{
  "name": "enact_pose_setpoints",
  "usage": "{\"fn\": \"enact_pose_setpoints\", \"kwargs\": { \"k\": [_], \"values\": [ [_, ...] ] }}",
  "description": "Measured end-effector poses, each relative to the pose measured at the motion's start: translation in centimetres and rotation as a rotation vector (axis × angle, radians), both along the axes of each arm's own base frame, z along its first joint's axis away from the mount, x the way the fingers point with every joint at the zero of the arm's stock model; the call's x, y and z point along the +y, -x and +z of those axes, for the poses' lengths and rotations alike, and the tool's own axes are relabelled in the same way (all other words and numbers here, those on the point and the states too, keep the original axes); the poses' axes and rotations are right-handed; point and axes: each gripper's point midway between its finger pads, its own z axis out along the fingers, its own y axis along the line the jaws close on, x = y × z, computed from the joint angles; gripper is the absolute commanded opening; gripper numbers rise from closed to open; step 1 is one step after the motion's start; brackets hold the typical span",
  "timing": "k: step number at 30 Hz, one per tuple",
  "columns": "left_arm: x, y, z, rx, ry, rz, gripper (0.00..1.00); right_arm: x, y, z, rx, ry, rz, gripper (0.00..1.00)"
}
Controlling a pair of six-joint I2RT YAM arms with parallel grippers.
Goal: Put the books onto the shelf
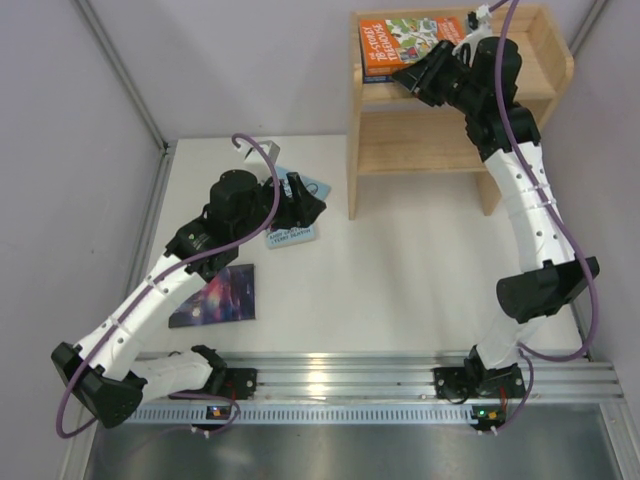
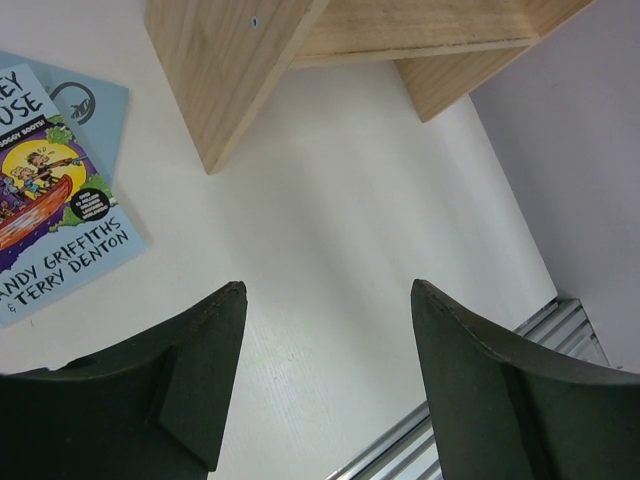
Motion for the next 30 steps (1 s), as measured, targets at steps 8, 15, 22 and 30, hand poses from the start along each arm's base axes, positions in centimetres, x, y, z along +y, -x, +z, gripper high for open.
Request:
{"fn": "enact_pose_setpoints", "kwargs": {
  "k": [8,15,22,30],
  "values": [
    [0.0,0.0,0.0,0.003,0.003,0.001,0.72,-0.6,1.3,1.3,-0.012,0.039,0.003,0.29],
    [-0.1,0.1,0.0,0.005,0.006,-0.004,0.72,-4.9,2.0,2.4,-0.007,0.033,-0.103,0.30],
    [-0.1,0.1,0.0,0.007,0.010,-0.006,0.72,-12.3,1.4,3.3,-0.006,0.006,-0.275,0.31],
    [-0.6,-0.2,-0.6,0.022,0.006,-0.017,0.72,-15.3,0.8,3.0,0.002,-0.018,-0.341,0.31]
  ]
}}
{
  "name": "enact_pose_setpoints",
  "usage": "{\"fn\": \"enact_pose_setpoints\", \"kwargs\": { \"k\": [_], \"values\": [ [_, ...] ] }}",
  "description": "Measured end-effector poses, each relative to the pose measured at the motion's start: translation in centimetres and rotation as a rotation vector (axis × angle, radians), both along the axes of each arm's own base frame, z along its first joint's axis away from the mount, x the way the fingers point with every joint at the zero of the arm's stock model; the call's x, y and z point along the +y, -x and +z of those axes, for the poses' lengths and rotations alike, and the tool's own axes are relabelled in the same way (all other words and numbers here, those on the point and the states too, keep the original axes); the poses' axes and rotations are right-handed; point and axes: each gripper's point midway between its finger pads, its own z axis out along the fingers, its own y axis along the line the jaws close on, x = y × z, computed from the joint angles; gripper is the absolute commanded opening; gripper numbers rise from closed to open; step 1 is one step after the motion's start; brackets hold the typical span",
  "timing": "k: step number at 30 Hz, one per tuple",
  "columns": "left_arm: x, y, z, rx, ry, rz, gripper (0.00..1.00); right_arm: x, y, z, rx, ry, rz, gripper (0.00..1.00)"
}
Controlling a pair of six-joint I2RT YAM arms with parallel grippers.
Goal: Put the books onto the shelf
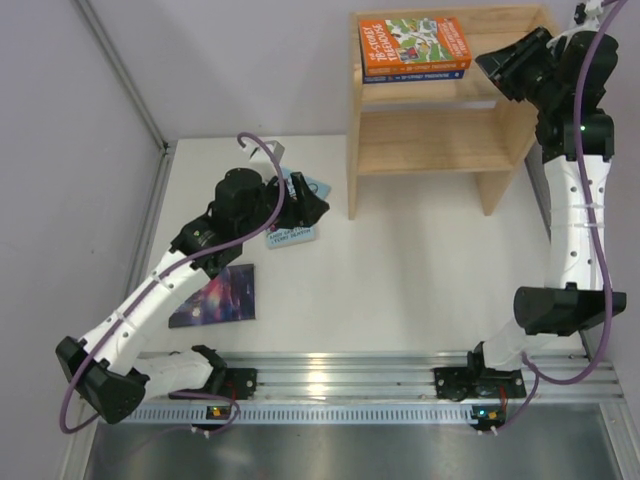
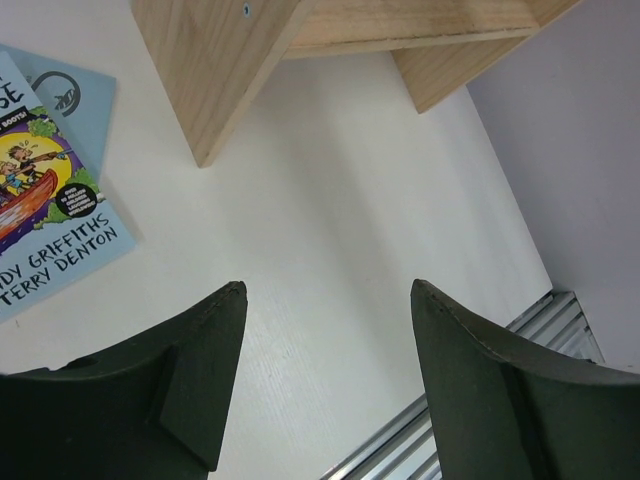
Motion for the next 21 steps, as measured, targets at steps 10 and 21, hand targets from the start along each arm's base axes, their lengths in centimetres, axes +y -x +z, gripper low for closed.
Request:
{"fn": "enact_pose_setpoints", "kwargs": {
  "k": [10,21],
  "values": [
    [-0.3,-0.4,-0.7,0.016,-0.011,-0.002,0.72,0.7,-0.8,1.4,-0.065,-0.025,0.040,0.30],
    [-0.2,-0.9,-1.2,0.024,-0.016,0.005,0.72,0.8,-3.2,-0.5,-0.042,-0.031,0.048,0.28]
  ]
}}
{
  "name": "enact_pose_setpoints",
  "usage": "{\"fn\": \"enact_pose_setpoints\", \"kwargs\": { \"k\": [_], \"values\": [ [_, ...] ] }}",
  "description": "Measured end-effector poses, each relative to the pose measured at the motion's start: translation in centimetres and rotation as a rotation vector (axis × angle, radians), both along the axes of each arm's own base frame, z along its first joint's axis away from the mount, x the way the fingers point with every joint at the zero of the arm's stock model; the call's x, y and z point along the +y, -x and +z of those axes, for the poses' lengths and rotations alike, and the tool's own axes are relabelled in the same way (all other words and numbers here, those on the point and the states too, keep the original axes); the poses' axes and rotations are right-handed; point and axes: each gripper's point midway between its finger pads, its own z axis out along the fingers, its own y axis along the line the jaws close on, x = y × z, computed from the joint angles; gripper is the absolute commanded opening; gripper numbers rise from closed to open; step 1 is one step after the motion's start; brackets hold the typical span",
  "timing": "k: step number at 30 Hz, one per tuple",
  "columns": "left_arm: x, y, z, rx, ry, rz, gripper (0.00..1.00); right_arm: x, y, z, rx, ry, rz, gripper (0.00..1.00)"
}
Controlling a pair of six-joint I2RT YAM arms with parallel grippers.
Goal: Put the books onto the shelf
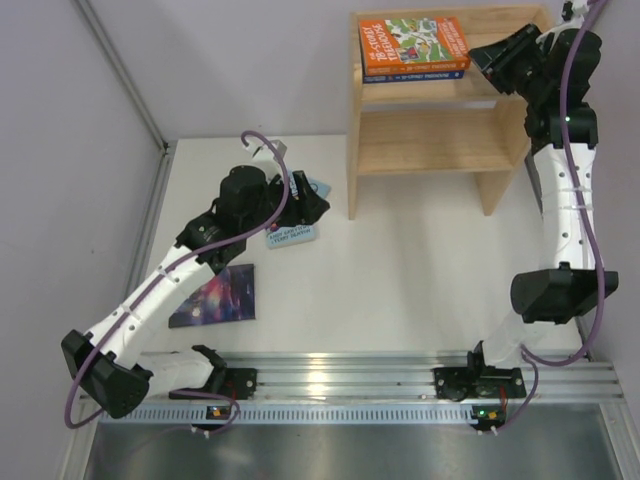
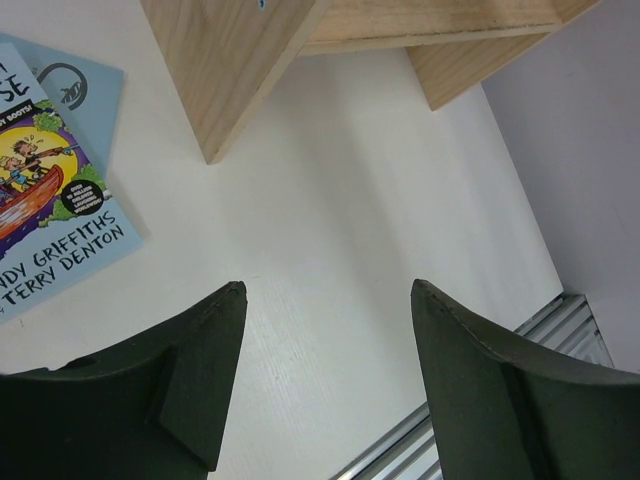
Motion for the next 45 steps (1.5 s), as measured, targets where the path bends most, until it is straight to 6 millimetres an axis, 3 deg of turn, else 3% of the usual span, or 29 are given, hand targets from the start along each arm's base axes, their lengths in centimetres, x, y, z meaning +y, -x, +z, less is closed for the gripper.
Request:
{"fn": "enact_pose_setpoints", "kwargs": {
  "k": [9,24,32,45],
  "values": [
    [0.2,-0.1,0.0,-0.002,-0.002,0.001,0.72,2.0,-0.6,-0.2,-0.014,-0.014,0.009,0.23],
    [0.2,-0.1,0.0,0.001,0.003,-0.005,0.72,1.7,-0.8,-0.3,-0.010,-0.036,-0.052,0.23],
    [0.2,-0.1,0.0,0.001,0.003,-0.006,0.72,2.5,0.1,-0.3,-0.006,-0.050,-0.041,0.29],
    [0.1,0.0,0.0,0.003,0.007,-0.014,0.72,2.7,0.5,-0.2,0.011,-0.026,-0.031,0.48]
  ]
}}
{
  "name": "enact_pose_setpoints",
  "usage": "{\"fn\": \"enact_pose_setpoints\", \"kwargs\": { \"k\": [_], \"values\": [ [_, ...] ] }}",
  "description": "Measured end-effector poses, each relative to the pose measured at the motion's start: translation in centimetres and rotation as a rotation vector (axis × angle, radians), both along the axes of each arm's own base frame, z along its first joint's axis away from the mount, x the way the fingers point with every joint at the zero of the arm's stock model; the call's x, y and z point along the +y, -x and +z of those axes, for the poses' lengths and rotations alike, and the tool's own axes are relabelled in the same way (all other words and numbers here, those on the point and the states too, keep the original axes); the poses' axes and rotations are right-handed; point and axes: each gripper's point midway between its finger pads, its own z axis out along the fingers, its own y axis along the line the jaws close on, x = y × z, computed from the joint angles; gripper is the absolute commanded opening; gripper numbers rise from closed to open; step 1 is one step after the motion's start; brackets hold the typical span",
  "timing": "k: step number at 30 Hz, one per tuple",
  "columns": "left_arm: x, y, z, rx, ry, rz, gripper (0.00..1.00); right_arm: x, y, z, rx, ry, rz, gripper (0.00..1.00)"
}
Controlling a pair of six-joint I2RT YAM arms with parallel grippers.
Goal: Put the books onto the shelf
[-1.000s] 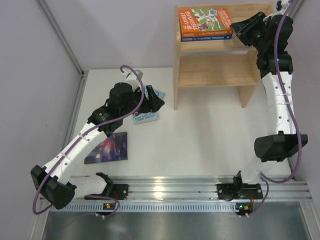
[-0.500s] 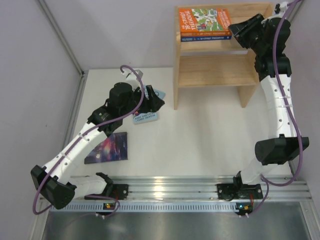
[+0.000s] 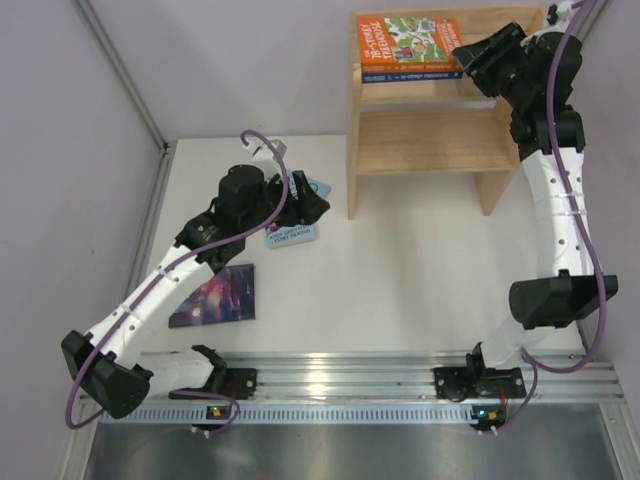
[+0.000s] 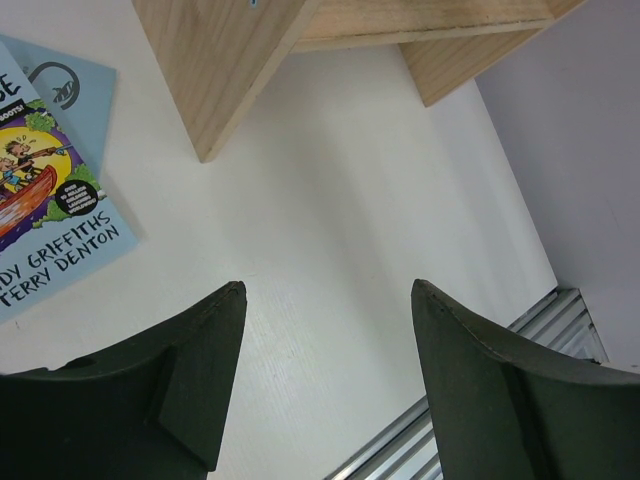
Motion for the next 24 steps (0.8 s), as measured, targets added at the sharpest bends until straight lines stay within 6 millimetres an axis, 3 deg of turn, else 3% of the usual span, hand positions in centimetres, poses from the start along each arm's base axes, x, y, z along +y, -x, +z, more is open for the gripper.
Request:
{"fn": "enact_pose_setpoints", "kwargs": {
  "k": [7,11,14,15,18,24],
  "values": [
    [0.0,0.0,0.1,-0.002,0.001,0.001,0.73,-0.5,0.2,0.0,-0.001,0.050,-0.001,0.63],
    [0.0,0.0,0.1,-0.002,0.001,0.001,0.72,-1.3,0.4,0.4,-0.009,0.077,-0.014,0.66],
    [0.0,0.0,0.1,-0.002,0.001,0.001,0.72,-1.9,0.6,0.2,-0.002,0.102,-0.024,0.55],
    [0.1,0.0,0.1,-0.002,0.001,0.001,0.73,-2.0,0.8,0.1,0.003,0.110,-0.025,0.43],
    [0.0,0.0,0.1,-0.002,0.001,0.001,0.73,-2.0,1.5,0.3,0.003,0.125,-0.018,0.28],
    [0.0,0.0,0.1,-0.002,0.001,0.000,0.73,-0.9,3.5,0.5,-0.004,0.126,0.027,0.17]
  ]
}}
